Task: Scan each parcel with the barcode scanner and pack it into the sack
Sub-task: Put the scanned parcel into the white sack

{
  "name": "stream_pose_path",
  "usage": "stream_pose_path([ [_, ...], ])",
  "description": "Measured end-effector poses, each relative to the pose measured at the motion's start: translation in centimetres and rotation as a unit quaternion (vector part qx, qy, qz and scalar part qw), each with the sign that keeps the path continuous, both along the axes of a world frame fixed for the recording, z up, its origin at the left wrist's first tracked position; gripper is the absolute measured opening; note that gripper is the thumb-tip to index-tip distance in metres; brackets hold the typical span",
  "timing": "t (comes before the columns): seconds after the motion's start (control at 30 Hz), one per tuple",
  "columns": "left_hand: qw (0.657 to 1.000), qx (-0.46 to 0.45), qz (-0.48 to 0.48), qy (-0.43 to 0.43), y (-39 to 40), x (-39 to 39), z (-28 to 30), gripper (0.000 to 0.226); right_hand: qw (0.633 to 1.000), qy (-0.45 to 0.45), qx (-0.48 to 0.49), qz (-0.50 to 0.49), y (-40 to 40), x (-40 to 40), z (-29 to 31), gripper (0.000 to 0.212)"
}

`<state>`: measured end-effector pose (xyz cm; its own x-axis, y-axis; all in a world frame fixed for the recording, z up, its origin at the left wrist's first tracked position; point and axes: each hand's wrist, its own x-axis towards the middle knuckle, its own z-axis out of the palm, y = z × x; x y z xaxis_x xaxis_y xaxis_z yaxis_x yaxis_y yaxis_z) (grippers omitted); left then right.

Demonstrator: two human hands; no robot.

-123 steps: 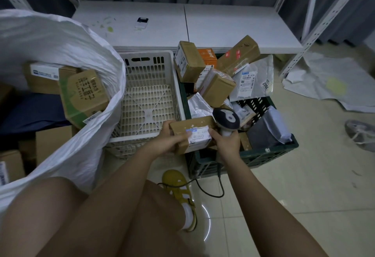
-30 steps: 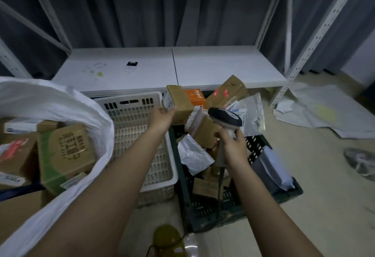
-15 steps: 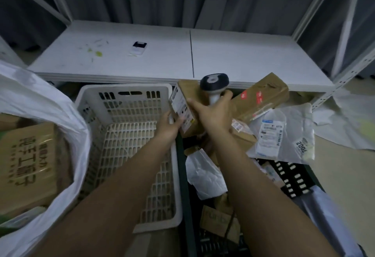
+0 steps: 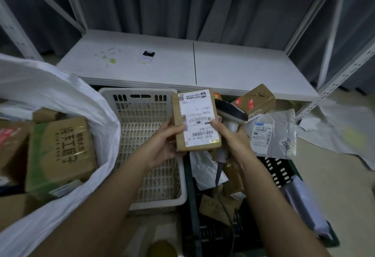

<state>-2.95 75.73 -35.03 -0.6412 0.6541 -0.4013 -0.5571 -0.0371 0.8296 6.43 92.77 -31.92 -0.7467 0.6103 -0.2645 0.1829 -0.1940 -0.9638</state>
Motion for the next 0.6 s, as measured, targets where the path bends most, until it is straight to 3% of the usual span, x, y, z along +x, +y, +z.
stream_pose_path([
  [0.07, 0.999, -0.017, 0.014, 0.031, -1.8, 1.7, 1.9, 0.068, 1.0, 0.012, -0.005, 0.004, -1.6, 1.8, 1.1, 0.054],
  [0.2, 0.98, -0.106, 0.04, 0.161, -6.4, 4.0, 6.9, 0.063, 0.998, 0.033, 0.053, -0.015, -4.6, 4.7, 3.7, 0.084],
  [0.33, 0.935, -0.192, -0.055, 0.292, -11.1, 6.2, 11.5, 0.055, 0.987, 0.056, 0.152, -0.019, -6.9, 8.2, 7.3, 0.102],
  [0.43, 0.903, -0.22, -0.162, 0.331, -13.0, 8.5, 14.4, 0.057, 0.984, 0.044, 0.161, 0.059, -8.7, 10.4, 9.3, 0.091],
  [0.6, 0.883, -0.239, -0.214, 0.344, -16.3, 11.8, 18.6, 0.051, 0.983, 0.059, 0.107, 0.14, -11.9, 13.5, 11.5, 0.056],
])
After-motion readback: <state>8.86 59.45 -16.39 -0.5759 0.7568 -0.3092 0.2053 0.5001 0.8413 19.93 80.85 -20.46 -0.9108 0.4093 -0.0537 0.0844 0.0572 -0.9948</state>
